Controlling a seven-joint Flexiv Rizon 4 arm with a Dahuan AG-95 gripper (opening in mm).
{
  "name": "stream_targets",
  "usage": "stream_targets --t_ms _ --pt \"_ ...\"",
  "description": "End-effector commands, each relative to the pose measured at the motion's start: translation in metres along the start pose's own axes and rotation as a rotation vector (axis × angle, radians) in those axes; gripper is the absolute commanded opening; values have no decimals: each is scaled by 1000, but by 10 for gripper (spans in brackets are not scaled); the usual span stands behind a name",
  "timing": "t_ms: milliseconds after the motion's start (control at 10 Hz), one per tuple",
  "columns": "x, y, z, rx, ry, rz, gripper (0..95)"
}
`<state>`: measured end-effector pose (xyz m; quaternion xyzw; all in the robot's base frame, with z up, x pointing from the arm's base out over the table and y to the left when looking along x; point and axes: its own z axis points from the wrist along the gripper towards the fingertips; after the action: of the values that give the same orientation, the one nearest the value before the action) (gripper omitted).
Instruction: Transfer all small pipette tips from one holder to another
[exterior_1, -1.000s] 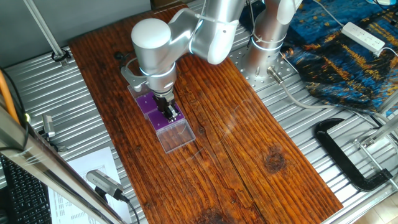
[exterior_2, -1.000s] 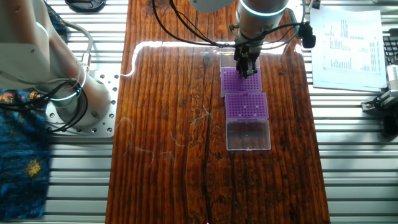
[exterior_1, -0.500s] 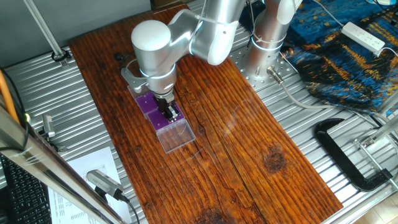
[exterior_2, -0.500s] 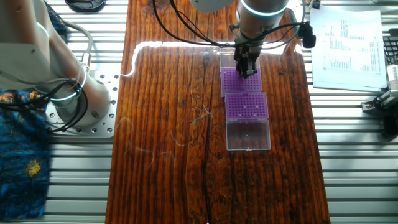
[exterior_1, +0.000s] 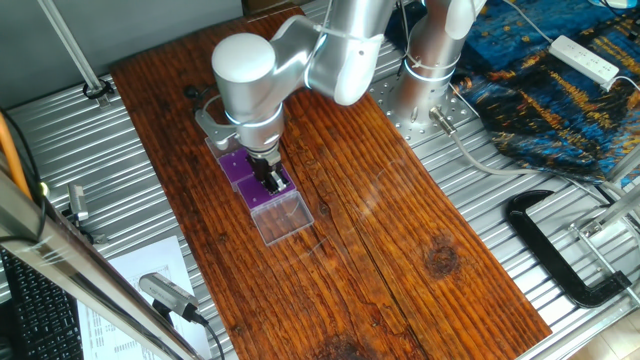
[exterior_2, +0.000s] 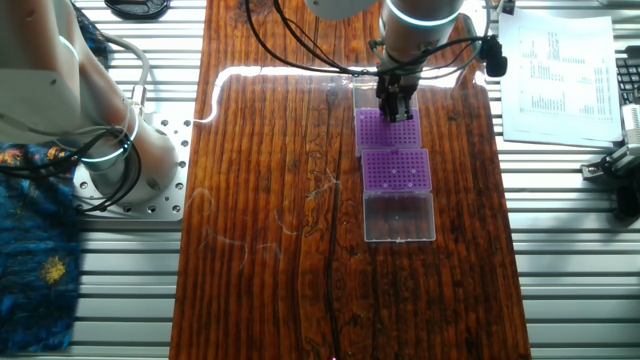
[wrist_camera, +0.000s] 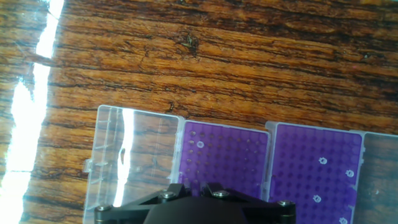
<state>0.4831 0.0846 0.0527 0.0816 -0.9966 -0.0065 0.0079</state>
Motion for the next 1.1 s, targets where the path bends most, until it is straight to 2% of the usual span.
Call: stream_targets --t_ms 100,700,900,1100 --pt "0 0 0 1 -1 1 0" --pt "0 -1 -10 0 1 -3 0" --pt "-1 -3 -23 7 7 -15 0" --pt "-1 -6 -34 0 3 -20 0"
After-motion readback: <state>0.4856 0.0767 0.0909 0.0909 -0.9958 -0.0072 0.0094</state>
